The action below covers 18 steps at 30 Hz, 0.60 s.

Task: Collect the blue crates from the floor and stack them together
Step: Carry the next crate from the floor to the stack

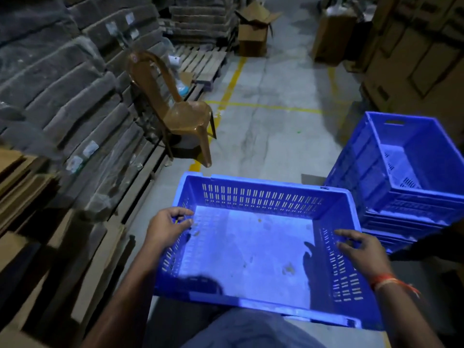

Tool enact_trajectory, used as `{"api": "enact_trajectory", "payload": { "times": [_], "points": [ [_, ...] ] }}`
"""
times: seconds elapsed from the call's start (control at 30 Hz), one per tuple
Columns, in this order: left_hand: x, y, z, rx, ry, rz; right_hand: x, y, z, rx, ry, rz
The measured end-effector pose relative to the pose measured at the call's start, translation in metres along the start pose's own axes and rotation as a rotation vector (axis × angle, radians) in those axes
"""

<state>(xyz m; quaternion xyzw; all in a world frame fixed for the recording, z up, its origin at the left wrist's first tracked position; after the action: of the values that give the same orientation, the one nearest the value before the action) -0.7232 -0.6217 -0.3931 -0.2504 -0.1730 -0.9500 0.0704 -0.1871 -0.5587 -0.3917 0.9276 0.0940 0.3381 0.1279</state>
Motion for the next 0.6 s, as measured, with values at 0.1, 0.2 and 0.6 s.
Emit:
{"api": "enact_trajectory", "payload": {
  "times": [0.1,0.2,0.6],
  "points": [
    [0.01,-0.075,0.022,-0.033,-0.018,-0.05,0.006,-0.05,-0.016,-0.046,-0.037,0.04],
    [0.021,-0.147,0.064,-0.043,-0.061,-0.078,0.021,-0.095,-0.034,-0.069,-0.088,0.081],
    [0.004,-0.402,0.257,-0.287,-0.262,-0.175,0.103,-0.252,-0.063,-0.154,-0.135,0.326]
  ]
}}
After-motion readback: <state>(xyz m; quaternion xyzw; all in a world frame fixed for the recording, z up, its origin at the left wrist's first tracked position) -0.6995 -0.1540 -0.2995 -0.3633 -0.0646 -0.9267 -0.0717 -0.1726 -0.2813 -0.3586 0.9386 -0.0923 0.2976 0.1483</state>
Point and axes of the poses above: each hand's wrist, its own y-axis away from the middle knuckle, its own x-axis out of the back of the hand, z = x × y, the point moved 10 cm from there along -y, towards the middle knuckle, and after that the axes turned 12 degrees about -z, right-handed, at the moved point
